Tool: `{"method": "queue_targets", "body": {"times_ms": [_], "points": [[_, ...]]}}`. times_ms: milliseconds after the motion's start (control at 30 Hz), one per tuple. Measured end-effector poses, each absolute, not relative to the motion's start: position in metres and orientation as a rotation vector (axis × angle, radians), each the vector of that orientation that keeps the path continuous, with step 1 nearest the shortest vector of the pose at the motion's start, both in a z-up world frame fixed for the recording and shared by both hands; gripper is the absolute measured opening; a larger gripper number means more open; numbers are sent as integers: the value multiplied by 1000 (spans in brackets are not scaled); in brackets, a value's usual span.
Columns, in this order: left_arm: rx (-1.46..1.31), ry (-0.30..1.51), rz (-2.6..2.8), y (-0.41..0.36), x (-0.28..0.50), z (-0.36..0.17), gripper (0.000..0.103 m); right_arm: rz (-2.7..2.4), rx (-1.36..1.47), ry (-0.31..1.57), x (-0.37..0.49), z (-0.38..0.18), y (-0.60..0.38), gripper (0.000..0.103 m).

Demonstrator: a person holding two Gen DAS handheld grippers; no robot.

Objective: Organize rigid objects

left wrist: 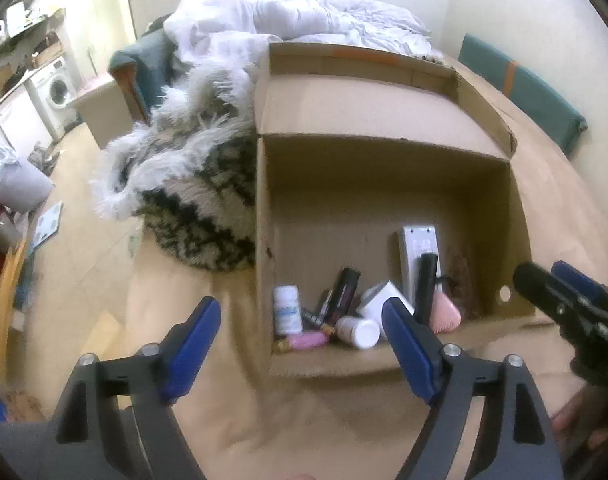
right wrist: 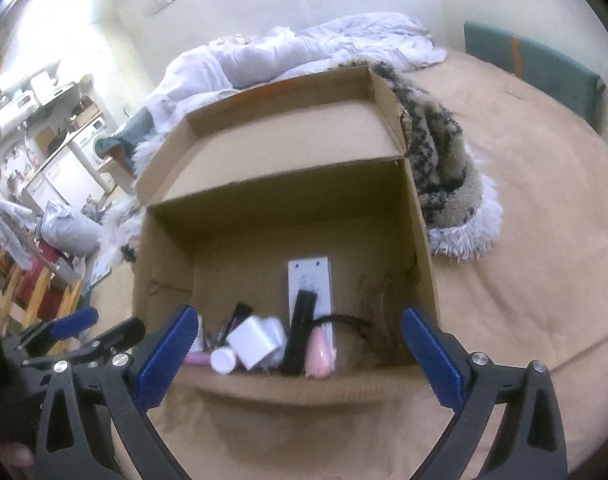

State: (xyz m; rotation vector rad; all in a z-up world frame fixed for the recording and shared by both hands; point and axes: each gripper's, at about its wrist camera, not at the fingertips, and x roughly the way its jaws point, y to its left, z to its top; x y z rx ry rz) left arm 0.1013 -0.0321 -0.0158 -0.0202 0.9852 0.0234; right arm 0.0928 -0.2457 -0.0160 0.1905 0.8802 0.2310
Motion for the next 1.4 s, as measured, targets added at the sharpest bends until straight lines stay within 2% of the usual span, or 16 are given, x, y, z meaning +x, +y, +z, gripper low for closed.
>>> {"method": "queue_targets", "body": {"times_ms": [200,467,600,1400], "points": [[-25,957,32,-26,67,-10,90,251,199,890,59,-20,-236,103],[-48,837,71,-5,26,10,91,211,112,754,17,-5,-225,103],[-48,796,81,1,12,14,92,215,130,766,13,-8,-224,103],[-46,838,94,0,19,4,92,202,159,811,21,-19,-226,103]]}}
